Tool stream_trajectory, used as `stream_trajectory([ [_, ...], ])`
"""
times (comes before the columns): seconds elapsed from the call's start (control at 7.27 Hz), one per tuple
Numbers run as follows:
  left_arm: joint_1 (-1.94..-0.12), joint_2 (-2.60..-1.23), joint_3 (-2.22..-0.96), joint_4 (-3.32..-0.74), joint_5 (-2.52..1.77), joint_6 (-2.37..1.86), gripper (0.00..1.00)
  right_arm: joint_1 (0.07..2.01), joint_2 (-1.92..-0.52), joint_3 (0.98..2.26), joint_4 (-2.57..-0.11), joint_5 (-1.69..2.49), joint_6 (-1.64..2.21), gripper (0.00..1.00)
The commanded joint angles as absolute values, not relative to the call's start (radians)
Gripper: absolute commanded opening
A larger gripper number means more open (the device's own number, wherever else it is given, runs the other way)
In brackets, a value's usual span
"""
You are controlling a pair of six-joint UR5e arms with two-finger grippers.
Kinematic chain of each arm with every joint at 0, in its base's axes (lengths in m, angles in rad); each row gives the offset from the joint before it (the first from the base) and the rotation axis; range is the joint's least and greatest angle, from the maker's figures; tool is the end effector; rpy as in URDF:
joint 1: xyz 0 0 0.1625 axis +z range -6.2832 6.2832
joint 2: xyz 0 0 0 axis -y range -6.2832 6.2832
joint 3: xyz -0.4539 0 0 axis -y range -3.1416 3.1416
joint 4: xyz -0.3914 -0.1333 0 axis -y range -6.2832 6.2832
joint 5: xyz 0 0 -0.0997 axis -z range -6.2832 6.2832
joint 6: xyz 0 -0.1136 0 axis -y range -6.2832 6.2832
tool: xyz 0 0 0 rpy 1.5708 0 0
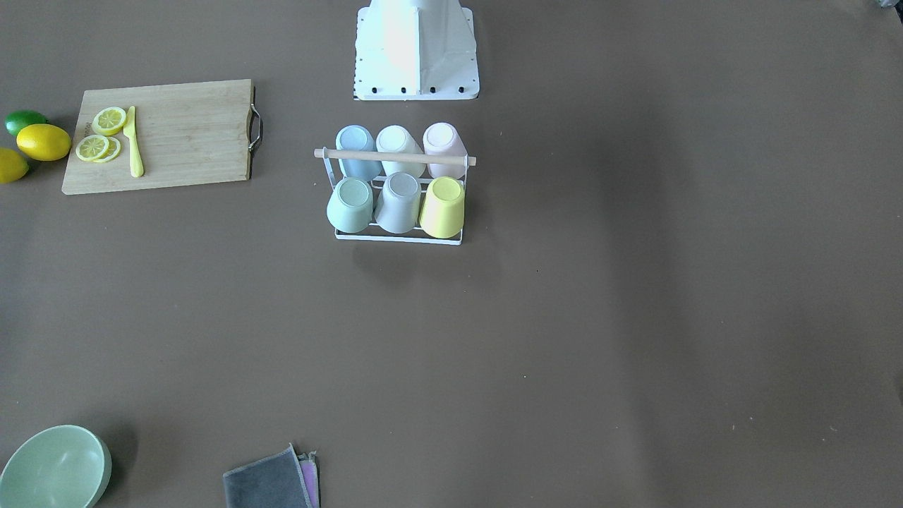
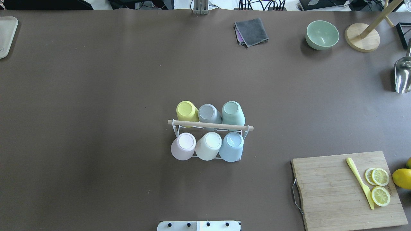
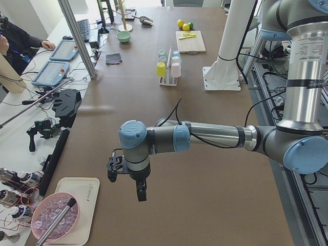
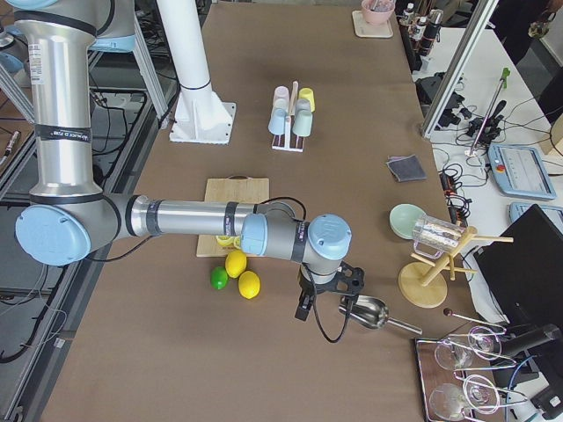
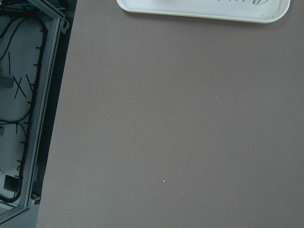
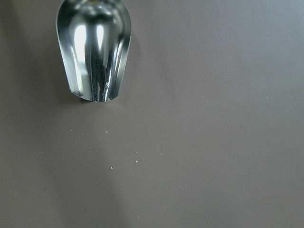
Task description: Place cup on cup holder
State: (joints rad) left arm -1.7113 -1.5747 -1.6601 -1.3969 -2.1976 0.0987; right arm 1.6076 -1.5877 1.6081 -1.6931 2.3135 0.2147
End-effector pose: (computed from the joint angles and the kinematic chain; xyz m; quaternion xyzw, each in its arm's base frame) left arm -0.1337 -0.4693 0.6797 -0.0013 0.3104 -0.0323 0.9500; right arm 0.0739 -0.4719 0.7017 -0.0795 -0.3568 0.1351 0.9210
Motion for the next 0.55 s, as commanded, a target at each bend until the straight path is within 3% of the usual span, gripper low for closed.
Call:
stream_trajectory([
  [0.0, -1.700, -1.586, -1.661, -1.420, -2.328, 0.202, 0.98, 1.608, -1.588, 1.611, -1.695, 2.315, 0.215, 1.00],
  [0.41, -1.562, -1.582, -1.644, -1.517, -2.342, 0.069, 0.98, 1.608, -1.588, 1.608, -1.689, 2.313, 0.215, 1.00],
])
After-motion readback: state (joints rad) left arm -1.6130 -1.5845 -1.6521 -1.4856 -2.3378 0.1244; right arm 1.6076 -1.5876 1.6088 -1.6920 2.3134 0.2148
